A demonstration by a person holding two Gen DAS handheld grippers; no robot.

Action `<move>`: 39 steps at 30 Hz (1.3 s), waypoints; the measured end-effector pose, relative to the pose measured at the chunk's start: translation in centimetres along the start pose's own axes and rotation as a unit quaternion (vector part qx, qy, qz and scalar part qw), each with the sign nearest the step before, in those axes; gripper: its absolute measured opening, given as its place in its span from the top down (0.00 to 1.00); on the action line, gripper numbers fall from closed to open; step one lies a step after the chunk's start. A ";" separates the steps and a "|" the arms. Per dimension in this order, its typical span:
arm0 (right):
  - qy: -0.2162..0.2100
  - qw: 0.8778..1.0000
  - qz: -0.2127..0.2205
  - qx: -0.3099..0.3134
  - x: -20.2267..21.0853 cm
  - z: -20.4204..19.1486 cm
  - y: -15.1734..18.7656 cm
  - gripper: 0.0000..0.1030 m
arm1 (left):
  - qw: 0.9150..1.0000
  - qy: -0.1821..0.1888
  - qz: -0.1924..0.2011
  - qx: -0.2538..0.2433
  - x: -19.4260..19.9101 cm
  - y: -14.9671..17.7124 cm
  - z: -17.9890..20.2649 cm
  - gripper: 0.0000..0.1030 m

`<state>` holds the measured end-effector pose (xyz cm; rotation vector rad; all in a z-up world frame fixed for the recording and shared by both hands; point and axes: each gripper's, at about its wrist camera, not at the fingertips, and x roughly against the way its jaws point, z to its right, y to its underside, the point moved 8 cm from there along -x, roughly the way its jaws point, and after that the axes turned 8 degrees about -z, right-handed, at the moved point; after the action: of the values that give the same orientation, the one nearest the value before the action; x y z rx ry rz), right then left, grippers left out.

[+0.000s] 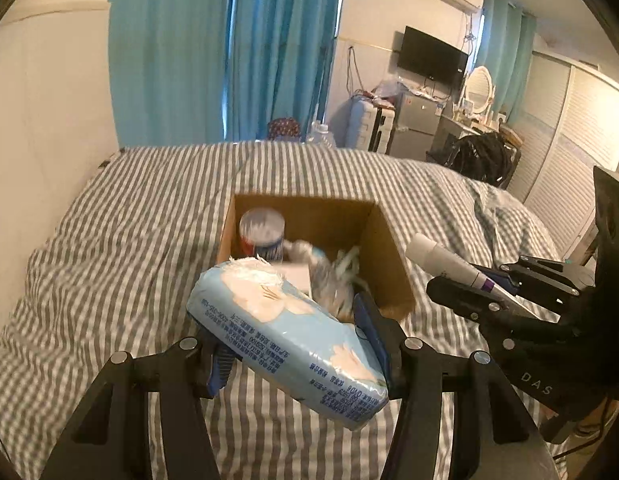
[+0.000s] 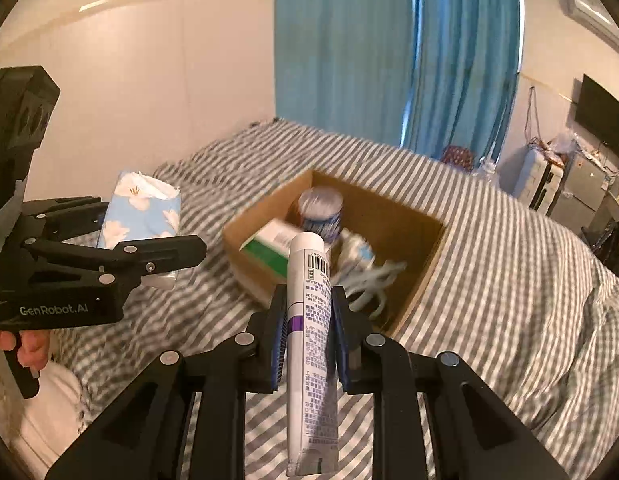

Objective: Organize objects
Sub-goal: 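Drop the tissue pack into the box with the left tool while the right drops the tube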

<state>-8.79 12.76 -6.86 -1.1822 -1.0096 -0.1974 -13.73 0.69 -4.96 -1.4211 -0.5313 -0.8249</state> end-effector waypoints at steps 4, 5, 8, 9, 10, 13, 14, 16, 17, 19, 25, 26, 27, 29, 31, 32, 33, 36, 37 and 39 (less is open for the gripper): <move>0.006 1.000 0.022 -0.017 0.3 2.1 -3.0 0.81 | 1.000 -0.006 0.009 -0.015 -1.2 -3.2 0.3 0.45; 0.009 0.999 0.027 -0.020 0.3 2.6 -3.7 0.81 | 1.000 -0.008 0.009 -0.021 -1.8 -4.0 0.4 0.45; 0.011 0.999 0.040 -0.033 -0.3 4.1 -5.8 0.81 | 0.999 -0.010 0.006 -0.034 -3.8 -5.4 0.5 0.45; 0.011 0.998 0.042 -0.038 -0.8 4.6 -6.6 0.81 | 0.999 -0.010 0.004 -0.037 -4.6 -5.8 0.6 0.45; 0.011 0.998 0.043 -0.040 -1.1 4.9 -7.0 0.81 | 0.999 -0.009 0.002 -0.040 -5.3 -6.1 0.7 0.45; 0.013 0.998 0.039 -0.046 -3.1 5.8 -8.2 0.81 | 0.998 -0.007 -0.010 -0.056 -7.9 -6.3 1.0 0.45; 0.013 0.998 0.036 -0.047 -4.0 6.0 -8.5 0.81 | 0.998 -0.009 -0.016 -0.064 -8.9 -6.2 1.1 0.45; 0.010 0.998 0.027 -0.052 -5.8 6.4 -8.7 0.81 | 0.997 -0.008 -0.027 -0.076 -10.5 -5.9 1.2 0.45; 0.009 0.998 0.021 -0.056 -6.9 6.7 -8.6 0.81 | 0.996 -0.003 -0.034 -0.079 -11.4 -5.7 1.2 0.45; 0.005 0.998 0.008 -0.065 -8.9 7.2 -8.3 0.81 | 0.996 0.007 -0.045 -0.081 -12.8 -5.2 1.1 0.45; 0.003 0.996 -0.027 -0.081 -13.3 8.1 -6.2 0.81 | 0.992 0.017 -0.069 -0.101 -16.1 -3.6 1.4 0.45; 0.003 0.996 -0.032 -0.082 -13.8 8.2 -6.0 0.81 | 0.992 0.018 -0.073 -0.102 -16.5 -3.3 1.5 0.45; 0.004 0.996 -0.035 -0.084 -14.2 8.3 -5.8 0.81 | 0.992 0.019 -0.076 -0.103 -16.8 -3.3 1.5 0.45; 0.005 0.995 -0.038 -0.091 -14.6 8.6 -5.4 0.80 | 0.991 0.023 -0.083 -0.106 -17.2 -3.0 1.7 0.45; -0.002 0.994 -0.040 -0.100 -14.6 8.8 -5.3 0.80 | 0.990 0.026 -0.087 -0.104 -17.0 -2.8 1.8 0.43; -0.007 0.994 -0.039 -0.101 -14.5 8.6 -5.3 0.80 | 0.990 0.028 -0.089 -0.104 -16.9 -2.7 1.9 0.42; -0.009 0.994 -0.037 -0.100 -14.3 8.6 -5.4 0.80 | 0.990 0.027 -0.090 -0.104 -16.8 -2.7 1.8 0.39; 0.000 0.994 -0.027 -0.104 -13.1 8.5 -5.8 0.59 | 0.989 0.012 -0.092 -0.113 -15.9 -3.2 1.9 0.23; 0.001 0.994 -0.023 -0.107 -12.7 8.5 -6.0 0.49 | 0.990 -0.004 -0.085 -0.116 -15.2 -3.4 1.9 0.14; 0.000 0.994 -0.013 -0.112 -11.9 9.0 -6.6 0.47 | 0.990 -0.013 -0.076 -0.118 -14.4 -3.8 2.0 0.10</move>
<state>-24.56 13.26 -11.05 -1.3725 -1.0219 -0.3396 -25.31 5.36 -13.20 -1.6247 -0.5815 -1.0174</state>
